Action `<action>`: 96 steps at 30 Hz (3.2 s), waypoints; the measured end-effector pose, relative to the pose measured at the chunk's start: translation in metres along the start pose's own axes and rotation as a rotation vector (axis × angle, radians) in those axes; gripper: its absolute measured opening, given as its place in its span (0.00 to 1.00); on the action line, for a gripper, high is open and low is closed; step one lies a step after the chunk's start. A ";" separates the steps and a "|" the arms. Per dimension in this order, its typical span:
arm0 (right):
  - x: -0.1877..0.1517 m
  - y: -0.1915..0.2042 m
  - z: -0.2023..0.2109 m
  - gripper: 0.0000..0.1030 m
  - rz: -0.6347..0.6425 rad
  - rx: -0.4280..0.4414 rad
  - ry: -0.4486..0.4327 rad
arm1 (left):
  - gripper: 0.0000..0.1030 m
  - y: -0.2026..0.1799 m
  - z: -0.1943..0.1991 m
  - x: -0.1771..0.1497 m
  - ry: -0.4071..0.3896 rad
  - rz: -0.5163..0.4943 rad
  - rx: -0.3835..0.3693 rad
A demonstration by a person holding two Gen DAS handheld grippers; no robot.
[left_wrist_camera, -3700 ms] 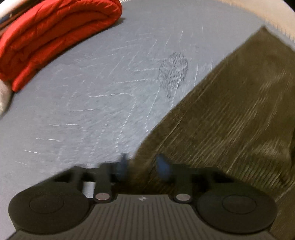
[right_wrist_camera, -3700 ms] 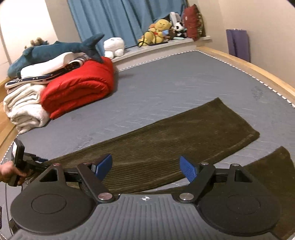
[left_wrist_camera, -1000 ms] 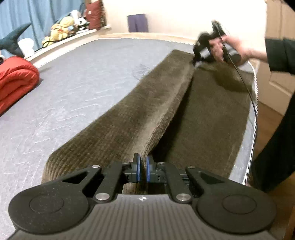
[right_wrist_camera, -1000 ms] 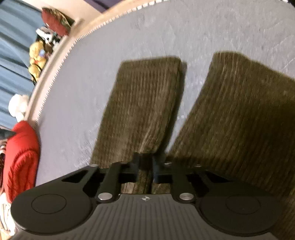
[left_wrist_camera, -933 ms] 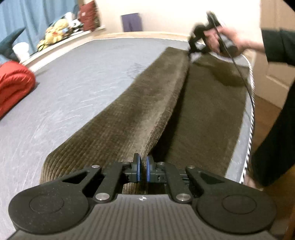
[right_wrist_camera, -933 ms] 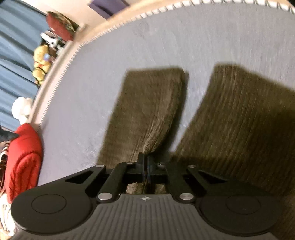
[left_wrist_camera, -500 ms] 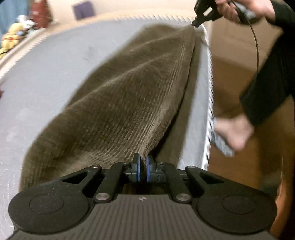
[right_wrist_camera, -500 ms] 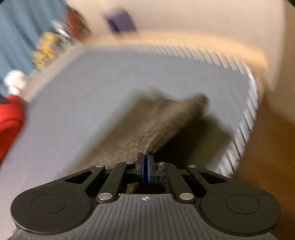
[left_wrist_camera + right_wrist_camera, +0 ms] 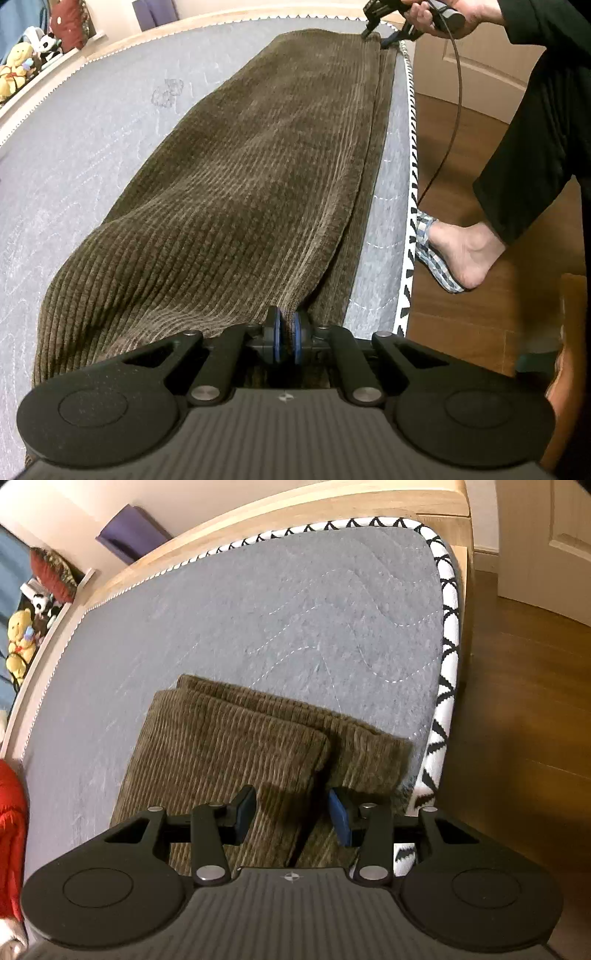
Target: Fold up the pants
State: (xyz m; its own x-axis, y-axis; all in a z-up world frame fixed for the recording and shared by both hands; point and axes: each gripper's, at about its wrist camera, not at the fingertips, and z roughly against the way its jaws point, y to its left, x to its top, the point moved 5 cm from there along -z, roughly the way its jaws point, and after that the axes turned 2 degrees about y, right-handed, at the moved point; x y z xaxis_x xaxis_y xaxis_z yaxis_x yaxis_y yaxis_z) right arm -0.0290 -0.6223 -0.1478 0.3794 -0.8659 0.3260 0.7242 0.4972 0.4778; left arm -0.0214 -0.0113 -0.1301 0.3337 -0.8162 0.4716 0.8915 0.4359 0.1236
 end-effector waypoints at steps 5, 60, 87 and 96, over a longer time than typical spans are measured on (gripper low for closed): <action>0.012 0.004 -0.006 0.13 0.024 0.006 -0.058 | 0.07 0.003 -0.001 0.001 -0.005 0.002 -0.003; -0.286 0.319 0.066 0.52 1.289 0.561 -0.015 | 0.50 0.201 0.150 -0.181 -0.073 1.124 0.417; -0.430 0.347 0.103 0.61 1.569 0.719 0.135 | 0.55 0.167 0.202 -0.249 -0.001 1.106 0.522; -0.462 0.329 0.102 0.61 1.720 0.723 0.176 | 0.45 0.174 0.160 -0.165 -0.141 0.831 0.533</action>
State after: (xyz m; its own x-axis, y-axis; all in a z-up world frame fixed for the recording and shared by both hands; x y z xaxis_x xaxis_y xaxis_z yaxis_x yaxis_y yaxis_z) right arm -0.0252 -0.0534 -0.0580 0.4155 0.5702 0.7087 -0.7987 0.6015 -0.0157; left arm 0.0296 0.2601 -0.0463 0.7189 -0.1371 0.6814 0.1258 0.9898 0.0664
